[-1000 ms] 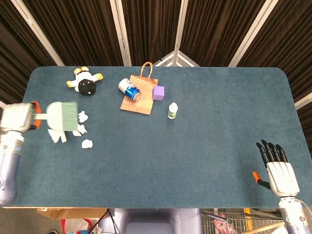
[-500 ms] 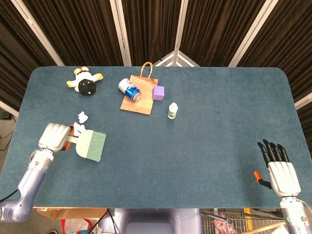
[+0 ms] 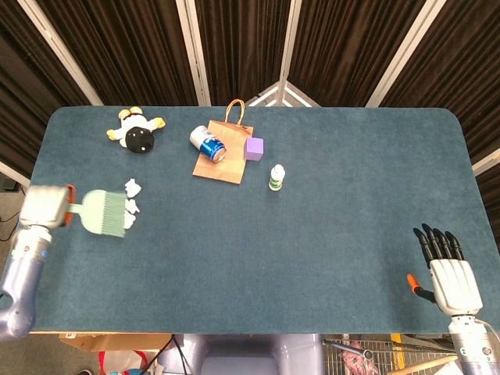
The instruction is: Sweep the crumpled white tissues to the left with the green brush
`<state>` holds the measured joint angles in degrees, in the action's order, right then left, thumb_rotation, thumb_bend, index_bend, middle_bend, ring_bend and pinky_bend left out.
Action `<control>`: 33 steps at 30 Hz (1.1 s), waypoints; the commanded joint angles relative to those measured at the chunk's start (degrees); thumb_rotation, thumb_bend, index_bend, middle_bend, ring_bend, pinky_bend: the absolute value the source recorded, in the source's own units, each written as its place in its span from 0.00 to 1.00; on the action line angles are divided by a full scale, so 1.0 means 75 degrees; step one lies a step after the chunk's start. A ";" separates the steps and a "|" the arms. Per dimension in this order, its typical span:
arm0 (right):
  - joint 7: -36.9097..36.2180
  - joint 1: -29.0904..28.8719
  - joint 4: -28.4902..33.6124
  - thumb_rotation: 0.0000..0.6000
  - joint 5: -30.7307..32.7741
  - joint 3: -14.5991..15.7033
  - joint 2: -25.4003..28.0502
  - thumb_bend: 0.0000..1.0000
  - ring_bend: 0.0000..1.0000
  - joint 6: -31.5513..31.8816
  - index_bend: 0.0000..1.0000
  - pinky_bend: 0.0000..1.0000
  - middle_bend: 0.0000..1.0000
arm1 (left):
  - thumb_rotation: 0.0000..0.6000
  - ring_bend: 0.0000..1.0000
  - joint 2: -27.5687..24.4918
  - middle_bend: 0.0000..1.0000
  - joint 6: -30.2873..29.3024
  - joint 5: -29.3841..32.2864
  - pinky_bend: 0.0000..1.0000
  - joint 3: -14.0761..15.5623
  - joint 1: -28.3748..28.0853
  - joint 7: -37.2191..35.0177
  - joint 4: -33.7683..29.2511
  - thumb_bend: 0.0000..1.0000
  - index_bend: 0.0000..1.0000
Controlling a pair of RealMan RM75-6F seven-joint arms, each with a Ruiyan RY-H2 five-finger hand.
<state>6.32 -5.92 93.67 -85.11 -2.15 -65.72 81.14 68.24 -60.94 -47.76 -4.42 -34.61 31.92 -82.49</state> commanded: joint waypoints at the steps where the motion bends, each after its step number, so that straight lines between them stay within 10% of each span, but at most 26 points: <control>1: 0.0002 -0.0005 0.0005 1.00 0.0002 -0.0003 -0.0001 0.32 0.00 -0.0007 0.00 0.00 0.00 | 1.00 1.00 -0.0356 1.00 -0.0110 0.0147 1.00 -0.0310 0.0156 -0.0505 0.0146 0.71 0.80; 11: 0.0096 -0.0041 0.0006 1.00 -0.0022 0.0010 -0.0038 0.32 0.00 -0.0064 0.00 0.00 0.00 | 1.00 1.00 -0.1150 1.00 -0.0428 -0.0787 1.00 -0.0646 0.0470 -0.1731 -0.1167 0.70 0.80; 23: 0.0042 -0.0031 0.0010 1.00 -0.0022 0.0005 -0.0009 0.32 0.00 -0.0043 0.00 0.00 0.00 | 1.00 1.00 0.0084 1.00 -0.1095 -0.1888 1.00 0.0337 0.0944 -0.0808 -0.3211 0.61 0.73; 27: 0.0047 -0.0015 0.0030 1.00 -0.0006 0.0004 0.0003 0.32 0.00 -0.0025 0.00 0.00 0.00 | 1.00 0.97 0.0437 0.94 -0.1260 -0.1987 0.99 0.0701 0.1170 -0.0450 -0.3188 0.30 0.49; 33: 0.0011 -0.0010 0.0028 1.00 -0.0044 0.0007 0.0010 0.32 0.00 0.0001 0.00 0.00 0.00 | 1.00 0.65 0.0089 0.50 -0.1631 -0.2246 0.75 0.0921 0.1622 -0.0872 -0.3179 0.01 0.09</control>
<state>6.50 -5.98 93.90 -85.32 -2.11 -65.63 81.09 70.29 -72.09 -63.63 1.88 -23.87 27.26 -106.28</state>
